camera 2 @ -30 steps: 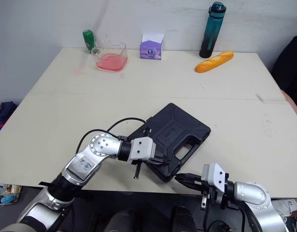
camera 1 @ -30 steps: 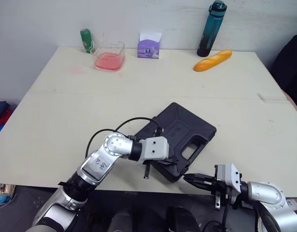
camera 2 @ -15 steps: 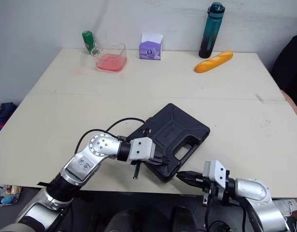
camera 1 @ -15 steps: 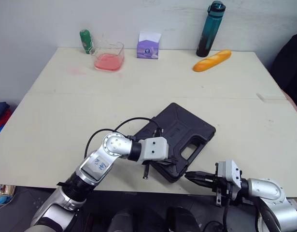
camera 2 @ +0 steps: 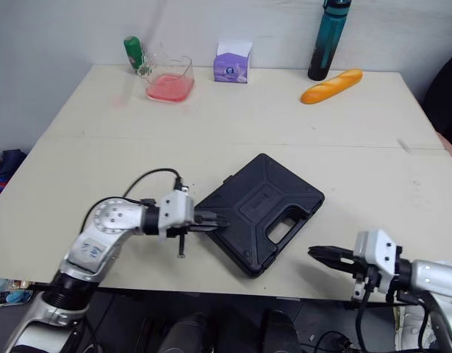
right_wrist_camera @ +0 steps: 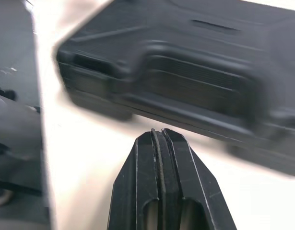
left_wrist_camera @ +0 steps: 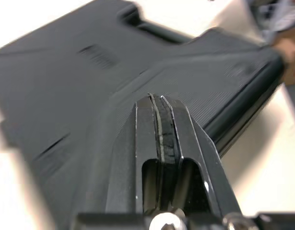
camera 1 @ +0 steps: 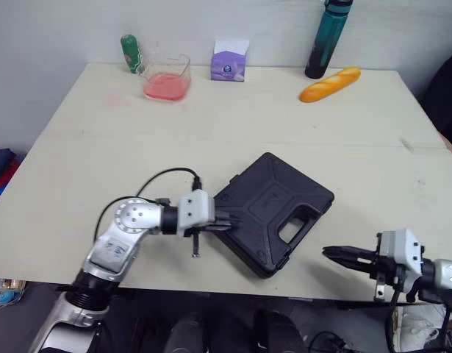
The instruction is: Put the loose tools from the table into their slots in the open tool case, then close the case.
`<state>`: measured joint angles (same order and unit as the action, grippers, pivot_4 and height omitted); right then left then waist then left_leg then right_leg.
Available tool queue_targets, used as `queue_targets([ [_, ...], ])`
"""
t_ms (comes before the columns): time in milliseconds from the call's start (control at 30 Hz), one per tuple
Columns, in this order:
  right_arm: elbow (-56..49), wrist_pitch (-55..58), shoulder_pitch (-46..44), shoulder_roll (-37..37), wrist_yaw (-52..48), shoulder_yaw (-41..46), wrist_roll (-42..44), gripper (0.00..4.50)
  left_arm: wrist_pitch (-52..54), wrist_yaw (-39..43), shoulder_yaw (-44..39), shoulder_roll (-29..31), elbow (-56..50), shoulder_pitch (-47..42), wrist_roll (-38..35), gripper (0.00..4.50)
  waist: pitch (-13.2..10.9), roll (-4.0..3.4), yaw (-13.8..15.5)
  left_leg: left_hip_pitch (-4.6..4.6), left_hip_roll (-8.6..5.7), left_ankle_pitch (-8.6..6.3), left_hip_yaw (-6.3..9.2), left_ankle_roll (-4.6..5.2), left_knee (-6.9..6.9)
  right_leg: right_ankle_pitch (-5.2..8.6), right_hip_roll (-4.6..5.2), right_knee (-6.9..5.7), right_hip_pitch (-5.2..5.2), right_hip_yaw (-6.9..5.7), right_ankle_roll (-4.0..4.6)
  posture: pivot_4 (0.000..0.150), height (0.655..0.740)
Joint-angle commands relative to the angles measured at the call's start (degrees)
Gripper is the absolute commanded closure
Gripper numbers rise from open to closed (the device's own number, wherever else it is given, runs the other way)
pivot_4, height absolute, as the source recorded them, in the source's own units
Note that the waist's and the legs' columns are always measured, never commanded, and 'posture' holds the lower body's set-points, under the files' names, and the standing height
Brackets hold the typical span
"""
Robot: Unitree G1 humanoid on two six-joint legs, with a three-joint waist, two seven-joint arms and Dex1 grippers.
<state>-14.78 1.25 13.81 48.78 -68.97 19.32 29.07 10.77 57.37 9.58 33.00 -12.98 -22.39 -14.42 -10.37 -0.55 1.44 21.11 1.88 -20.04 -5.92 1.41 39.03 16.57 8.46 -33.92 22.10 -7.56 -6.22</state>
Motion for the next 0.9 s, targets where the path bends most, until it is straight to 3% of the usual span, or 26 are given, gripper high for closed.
queue_targets([
  [33, 3.4, 0.0, -1.5, 2.3, -1.7, 5.0, 1.7, 4.5, -1.4, -0.7, -6.8, 2.7, -2.3, 1.7, -2.5, 4.49, -0.1, 0.07, 0.1, 0.12, -0.06, 0.09, -0.02, 0.01, 0.0, -0.01, -0.02, -0.01, 0.1, -0.04, -0.02, 0.15, 0.74],
  [67, 5.8, 0.1, -3.0, 3.6, -2.1, 6.7, 1.7, 4.5, -0.7, -1.1, -10.3, 4.5, -2.0, 2.9, -3.5, 4.49, -0.1, 0.08, 0.1, 0.17, -0.12, 0.14, -0.05, 0.04, 0.01, -0.02, -0.14, -0.02, 0.15, -0.13, -0.05, 0.15, 0.74],
  [100, 8.0, 0.3, -4.2, 5.2, -2.7, 7.8, 1.6, 3.84, -0.4, -1.3, -13.5, 6.3, -1.7, 4.8, -3.9, 3.86, -0.3, 0.08, 0.0, 0.23, -0.19, 0.17, -0.17, 0.09, 0.0, -0.07, -0.23, -0.12, 0.24, -0.22, -0.13, 0.15, 0.74],
  [133, 9.5, 0.3, -5.0, 6.1, -3.2, 8.4, 1.4, 3.54, -0.4, -1.4, -15.3, 7.4, -1.6, 6.1, -4.2, 3.55, -0.4, 0.11, -0.1, 0.24, -0.21, 0.19, -0.28, 0.15, 0.0, -0.12, -0.24, -0.17, 0.28, -0.2, -0.22, 0.15, 0.74],
  [367, 26.8, -7.0, -16.9, 12.8, -5.5, 9.2, -3.6, 0.0, -3.0, -1.8, -29.4, 14.6, 2.4, 22.3, -1.6, 0.14, -0.8, 0.27, -0.6, 0.19, -0.23, 0.11, -0.62, 0.36, 0.0, -0.2, -0.17, 0.04, 0.39, 0.07, -0.37, 0.15, 0.74],
  [667, 52.1, -19.1, -36.1, 17.5, -10.9, 2.6, -10.1, 0.0, -8.3, -4.8, -40.3, 17.0, 13.7, 29.5, -0.3, 0.06, -0.9, 0.15, -1.5, 0.21, -0.15, 0.06, -0.67, 0.2, -0.02, -0.18, 0.11, -0.1, 0.58, 0.11, -0.31, 0.15, 0.74],
  [900, 59.3, -24.4, -42.6, 15.7, -11.3, -1.0, -12.6, 0.0, -8.2, -7.0, -39.2, 17.6, 14.4, 27.5, 0.2, 0.06, -1.0, 0.12, -2.0, 0.19, -0.11, 0.07, -0.85, 0.19, -0.02, -0.18, 0.08, -0.4, 0.63, 0.2, -0.31, 0.15, 0.74],
])
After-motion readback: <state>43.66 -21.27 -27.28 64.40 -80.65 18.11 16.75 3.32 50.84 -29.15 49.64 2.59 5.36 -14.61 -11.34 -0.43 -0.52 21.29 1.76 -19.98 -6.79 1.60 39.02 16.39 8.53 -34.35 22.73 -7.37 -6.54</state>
